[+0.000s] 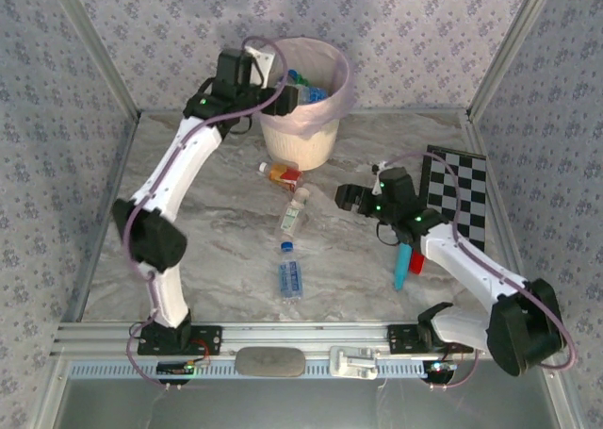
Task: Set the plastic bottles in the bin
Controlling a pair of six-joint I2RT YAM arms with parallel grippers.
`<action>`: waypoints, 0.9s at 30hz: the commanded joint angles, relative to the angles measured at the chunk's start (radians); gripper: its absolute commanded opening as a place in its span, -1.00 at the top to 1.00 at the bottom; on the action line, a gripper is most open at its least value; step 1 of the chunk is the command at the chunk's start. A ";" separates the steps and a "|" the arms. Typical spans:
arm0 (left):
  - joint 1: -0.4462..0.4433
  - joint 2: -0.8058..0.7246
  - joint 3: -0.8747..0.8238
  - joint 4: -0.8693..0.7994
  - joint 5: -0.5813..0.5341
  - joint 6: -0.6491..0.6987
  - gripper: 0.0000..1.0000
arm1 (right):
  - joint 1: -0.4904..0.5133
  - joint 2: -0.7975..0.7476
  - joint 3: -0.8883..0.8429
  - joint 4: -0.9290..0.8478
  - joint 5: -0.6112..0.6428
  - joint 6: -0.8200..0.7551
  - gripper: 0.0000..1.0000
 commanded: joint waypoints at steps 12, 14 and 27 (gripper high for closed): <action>0.016 -0.574 -0.960 0.592 -0.084 -0.405 -0.95 | 0.268 0.327 0.135 0.131 0.160 0.199 -1.00; 0.019 -0.610 -1.038 0.570 -0.088 -0.434 -0.99 | 0.292 0.371 0.159 0.124 0.187 0.228 -1.00; 0.024 -0.877 -1.456 0.433 -0.126 -0.630 -1.00 | 0.361 0.620 0.367 0.052 0.211 0.285 -1.00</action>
